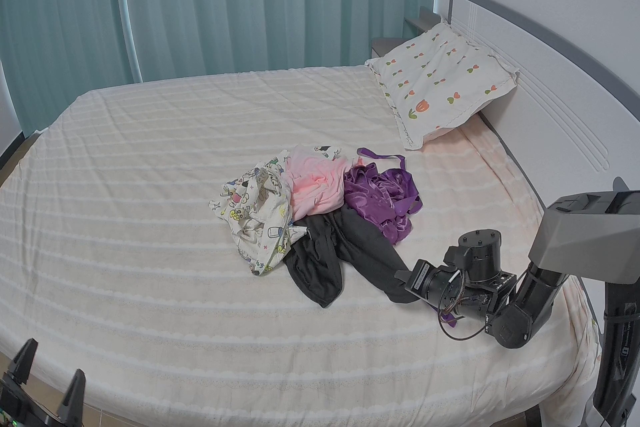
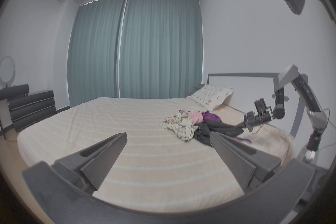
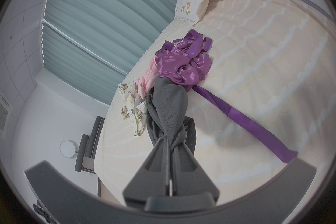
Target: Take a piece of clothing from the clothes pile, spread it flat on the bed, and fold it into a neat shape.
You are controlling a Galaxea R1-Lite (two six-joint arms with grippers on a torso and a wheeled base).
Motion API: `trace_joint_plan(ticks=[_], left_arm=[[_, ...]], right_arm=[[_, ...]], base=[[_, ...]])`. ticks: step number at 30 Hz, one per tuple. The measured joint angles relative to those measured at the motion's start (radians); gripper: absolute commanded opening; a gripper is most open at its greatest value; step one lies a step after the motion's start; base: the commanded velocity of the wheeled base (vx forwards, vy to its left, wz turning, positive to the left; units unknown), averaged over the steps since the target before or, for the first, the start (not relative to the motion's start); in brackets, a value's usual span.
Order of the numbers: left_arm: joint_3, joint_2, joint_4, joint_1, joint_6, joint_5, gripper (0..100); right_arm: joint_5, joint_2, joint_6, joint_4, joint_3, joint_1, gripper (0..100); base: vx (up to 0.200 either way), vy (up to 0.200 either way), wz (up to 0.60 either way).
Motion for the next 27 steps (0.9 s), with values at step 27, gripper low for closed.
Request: trace_joint_plan(ticks=[27], left_arm=[[-0.150, 0.955, -0.347, -0.276, -0.215, -0.121, 100]], right_arm=[[0.024, -0.083, 0.000, -0.106, 0.105, 0.047, 0]], base=[[0.000, 0.000, 0.00]])
